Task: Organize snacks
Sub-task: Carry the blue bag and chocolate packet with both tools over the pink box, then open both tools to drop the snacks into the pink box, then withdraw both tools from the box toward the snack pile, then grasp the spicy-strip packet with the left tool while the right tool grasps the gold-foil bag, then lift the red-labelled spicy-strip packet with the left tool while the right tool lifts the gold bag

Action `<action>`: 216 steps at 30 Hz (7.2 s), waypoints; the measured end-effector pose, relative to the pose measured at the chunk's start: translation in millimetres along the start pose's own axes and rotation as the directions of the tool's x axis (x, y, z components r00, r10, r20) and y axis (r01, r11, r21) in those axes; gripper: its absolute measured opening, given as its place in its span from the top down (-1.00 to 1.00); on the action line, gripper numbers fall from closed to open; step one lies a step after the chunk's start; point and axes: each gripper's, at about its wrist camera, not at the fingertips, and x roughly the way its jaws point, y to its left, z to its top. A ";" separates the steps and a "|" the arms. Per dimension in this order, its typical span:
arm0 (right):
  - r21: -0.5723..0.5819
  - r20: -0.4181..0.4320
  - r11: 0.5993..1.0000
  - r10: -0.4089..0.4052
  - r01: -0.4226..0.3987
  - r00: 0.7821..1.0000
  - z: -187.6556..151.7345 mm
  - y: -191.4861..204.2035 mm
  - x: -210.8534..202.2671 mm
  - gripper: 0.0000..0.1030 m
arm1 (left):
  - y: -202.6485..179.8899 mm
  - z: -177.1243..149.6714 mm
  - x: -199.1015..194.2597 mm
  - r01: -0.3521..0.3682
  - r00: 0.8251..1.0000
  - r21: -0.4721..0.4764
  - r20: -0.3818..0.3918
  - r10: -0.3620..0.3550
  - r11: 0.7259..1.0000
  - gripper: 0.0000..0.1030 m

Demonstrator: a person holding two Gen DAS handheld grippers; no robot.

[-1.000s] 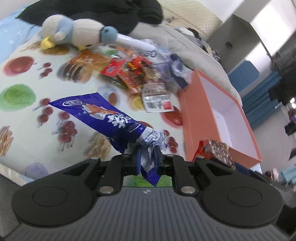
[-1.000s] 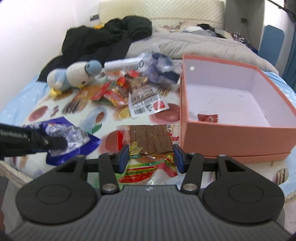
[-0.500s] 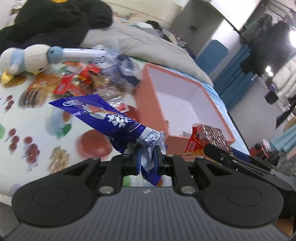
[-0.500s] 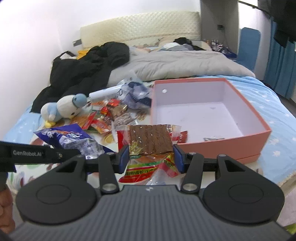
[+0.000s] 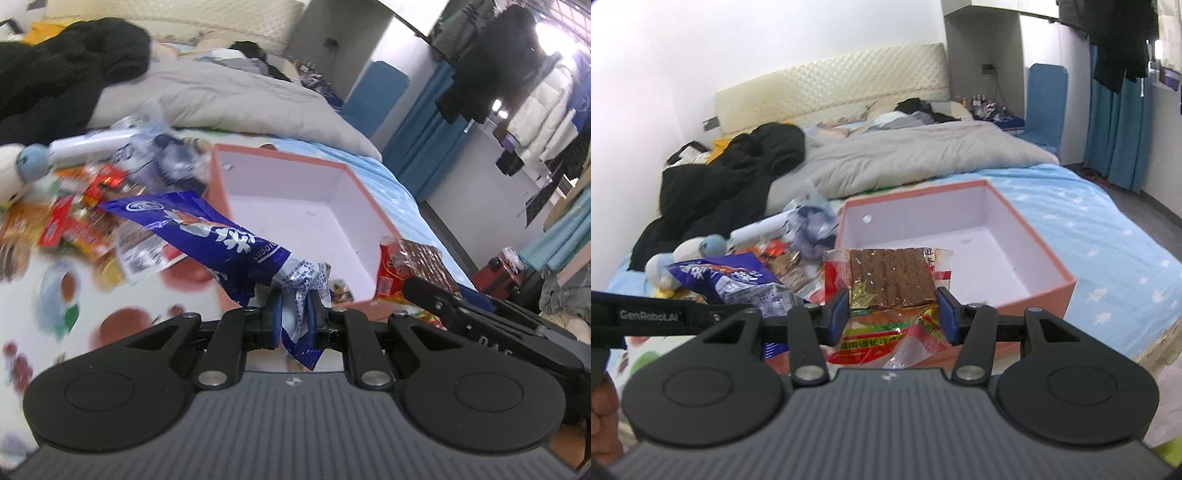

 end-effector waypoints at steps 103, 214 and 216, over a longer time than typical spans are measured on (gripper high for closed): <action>-0.083 -0.262 0.984 0.133 -0.159 0.956 62.4 82.1 83.0 -0.61 | 55.0 122.0 -136.3 -0.242 0.958 -0.164 -0.195 0.208 0.956 -0.81; -0.225 -0.384 0.948 0.127 -0.226 0.915 -97.3 127.9 147.5 0.06 | 272.4 -27.6 78.7 -0.359 0.908 0.342 -0.088 0.410 0.868 -0.39; -0.223 -0.393 0.948 0.126 -0.227 0.911 -97.6 126.5 151.1 0.06 | 279.1 -23.0 90.1 -0.373 0.895 0.380 -0.094 0.437 0.847 -0.63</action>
